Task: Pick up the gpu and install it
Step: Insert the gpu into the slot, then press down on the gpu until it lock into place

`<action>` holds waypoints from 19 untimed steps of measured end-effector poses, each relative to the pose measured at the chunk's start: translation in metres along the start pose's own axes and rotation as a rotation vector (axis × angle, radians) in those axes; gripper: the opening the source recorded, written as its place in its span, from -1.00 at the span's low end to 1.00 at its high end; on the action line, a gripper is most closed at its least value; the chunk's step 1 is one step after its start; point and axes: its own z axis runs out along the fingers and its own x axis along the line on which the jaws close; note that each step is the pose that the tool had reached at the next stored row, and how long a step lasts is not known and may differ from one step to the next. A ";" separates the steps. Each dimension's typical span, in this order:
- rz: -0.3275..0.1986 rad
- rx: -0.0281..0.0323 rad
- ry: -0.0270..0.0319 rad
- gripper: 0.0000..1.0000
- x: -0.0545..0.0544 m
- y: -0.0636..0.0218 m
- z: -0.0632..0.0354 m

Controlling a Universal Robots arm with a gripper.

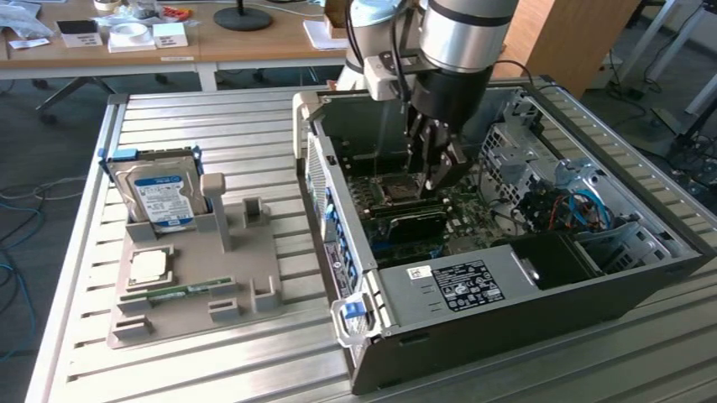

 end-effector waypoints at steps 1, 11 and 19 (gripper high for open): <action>0.000 0.0000 0.0000 0.04 0.000 0.0000 -0.0009; 0.000 0.0001 -0.0001 0.04 0.000 0.0000 -0.0010; 0.000 0.0001 -0.0001 -0.11 0.000 -0.0001 -0.0010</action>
